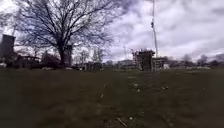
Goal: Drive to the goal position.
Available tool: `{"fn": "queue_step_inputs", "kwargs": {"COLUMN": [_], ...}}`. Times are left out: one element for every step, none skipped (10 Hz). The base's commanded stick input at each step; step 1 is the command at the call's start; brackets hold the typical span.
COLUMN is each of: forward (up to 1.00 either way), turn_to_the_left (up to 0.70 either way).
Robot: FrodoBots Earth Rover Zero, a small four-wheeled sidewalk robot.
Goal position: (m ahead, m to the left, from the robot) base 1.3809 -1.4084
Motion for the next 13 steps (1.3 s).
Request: {"fn": "queue_step_inputs", "kwargs": {"forward": [0.70,0.70,0.70,0.70,0.70,0.70,0.70,0.70,0.70,0.70,0.70,0.70,0.70], "turn_to_the_left": [0.00,0.00,0.00,0.00,0.00,0.00,0.00,0.00,0.00,0.00,0.00,0.00,0.00]}}
